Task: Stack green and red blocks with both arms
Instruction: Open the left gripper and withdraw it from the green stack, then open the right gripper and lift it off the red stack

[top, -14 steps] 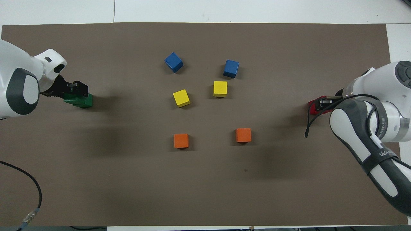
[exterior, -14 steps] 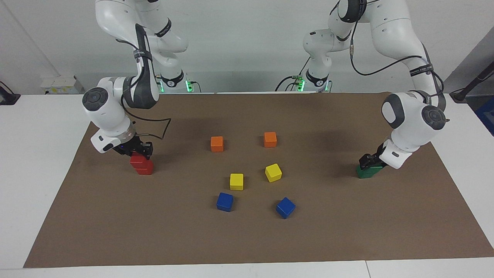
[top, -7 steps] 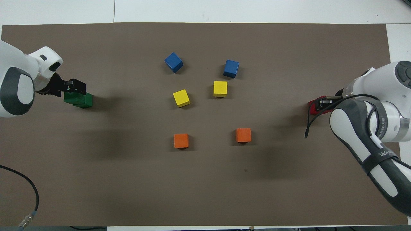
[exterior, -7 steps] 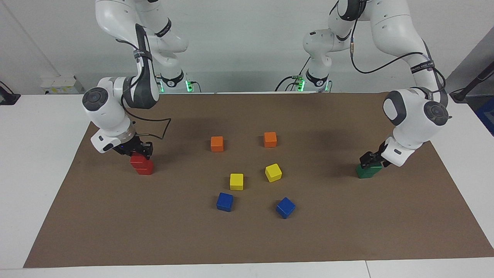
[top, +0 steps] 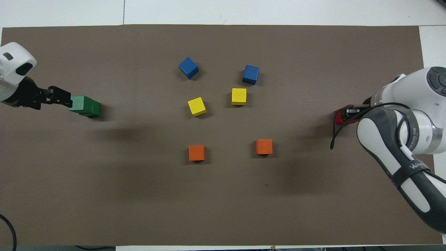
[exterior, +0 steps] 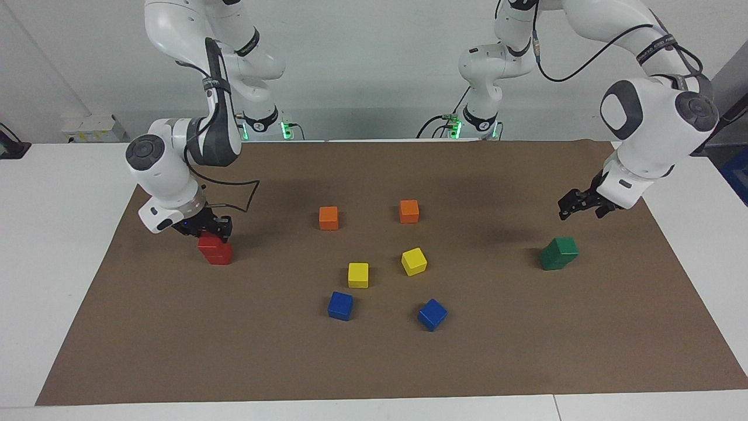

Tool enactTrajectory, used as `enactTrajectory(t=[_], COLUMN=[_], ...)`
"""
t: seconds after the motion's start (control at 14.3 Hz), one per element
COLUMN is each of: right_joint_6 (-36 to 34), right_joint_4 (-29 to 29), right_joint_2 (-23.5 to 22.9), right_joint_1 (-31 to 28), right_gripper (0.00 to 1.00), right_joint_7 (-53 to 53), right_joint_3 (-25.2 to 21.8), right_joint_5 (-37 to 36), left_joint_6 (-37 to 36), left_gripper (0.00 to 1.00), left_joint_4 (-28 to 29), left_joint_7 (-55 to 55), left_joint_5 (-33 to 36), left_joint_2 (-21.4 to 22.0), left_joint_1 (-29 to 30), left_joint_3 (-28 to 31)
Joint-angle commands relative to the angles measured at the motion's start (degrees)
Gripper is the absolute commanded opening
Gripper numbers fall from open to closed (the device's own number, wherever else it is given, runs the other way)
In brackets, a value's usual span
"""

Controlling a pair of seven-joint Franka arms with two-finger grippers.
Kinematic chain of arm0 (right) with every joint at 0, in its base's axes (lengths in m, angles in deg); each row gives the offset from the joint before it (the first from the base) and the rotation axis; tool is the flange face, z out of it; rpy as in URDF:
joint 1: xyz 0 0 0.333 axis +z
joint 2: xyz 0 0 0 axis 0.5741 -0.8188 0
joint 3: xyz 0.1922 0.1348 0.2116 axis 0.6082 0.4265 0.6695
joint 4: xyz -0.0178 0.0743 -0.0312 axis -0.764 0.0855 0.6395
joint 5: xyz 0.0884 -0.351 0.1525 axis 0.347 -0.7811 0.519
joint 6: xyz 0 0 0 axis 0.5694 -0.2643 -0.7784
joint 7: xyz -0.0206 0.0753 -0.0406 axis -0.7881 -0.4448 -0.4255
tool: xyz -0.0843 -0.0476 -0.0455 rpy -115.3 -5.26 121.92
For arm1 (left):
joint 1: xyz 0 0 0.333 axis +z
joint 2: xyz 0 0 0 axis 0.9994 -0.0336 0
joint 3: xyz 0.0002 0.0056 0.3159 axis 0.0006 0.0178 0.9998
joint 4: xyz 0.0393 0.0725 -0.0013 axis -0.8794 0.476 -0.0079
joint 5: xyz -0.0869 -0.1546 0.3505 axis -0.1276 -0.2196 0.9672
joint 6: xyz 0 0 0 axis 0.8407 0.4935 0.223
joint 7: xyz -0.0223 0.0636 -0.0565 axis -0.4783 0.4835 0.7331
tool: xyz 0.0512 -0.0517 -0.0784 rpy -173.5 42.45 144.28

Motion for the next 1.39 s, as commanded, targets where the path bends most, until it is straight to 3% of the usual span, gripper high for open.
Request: enactTrajectory(t=[0.0, 0.42, 0.56, 0.63, 0.7, 0.77, 1.25, 1.32], right_joint_6=[1.31, 1.58, 1.58, 1.58, 1.58, 1.58, 1.58, 1.58], right_joint_4=[0.74, 0.74, 0.74, 0.56, 0.56, 0.47, 0.21, 0.12], right_joint_2=[0.27, 0.27, 0.27, 0.27, 0.27, 0.27, 0.09, 0.01], right_joint_1=[-0.78, -0.78, -0.78, -0.78, -0.78, -0.78, -0.95, -0.95], right_gripper=[0.0, 0.0, 0.0, 0.18, 0.56, 0.75, 0.84, 0.88], right_joint_7=[-0.11, -0.11, -0.11, -0.11, -0.11, -0.02, -0.02, -0.02], right_joint_3=[0.51, 0.51, 0.51, 0.51, 0.51, 0.42, 0.51, 0.51], right_joint_5=[0.6, 0.42, 0.33, 0.07, 0.07, 0.07, 0.07, 0.07], left_joint_6=[-4.24, -6.18, -10.02, -12.84, -14.52, -14.19, -7.95, -7.33], left_gripper=[1.0, 1.0, 1.0, 1.0, 1.0, 1.0, 1.0, 1.0], left_joint_4=[0.84, 1.89, 1.54, 1.8, 1.89, 1.72, 0.75, 0.49], left_joint_7=[0.44, 0.97, 1.14, 2.01, 3.15, 3.34, 3.43, 3.52], left_joint_5=[0.18, 0.18, 0.0, 0.0, 0.0, -0.34, -0.7, -0.7], left_joint_2=[4.02, 6.67, 8.24, 9.38, 10.35, 10.71, 9.75, 9.31], left_joint_1=[-0.45, -1.33, -1.33, -2.12, -2.65, -2.74, -2.92, -3.0], left_joint_3=[0.33, 0.51, 0.42, 0.16, 0.07, -0.02, -0.46, -0.54])
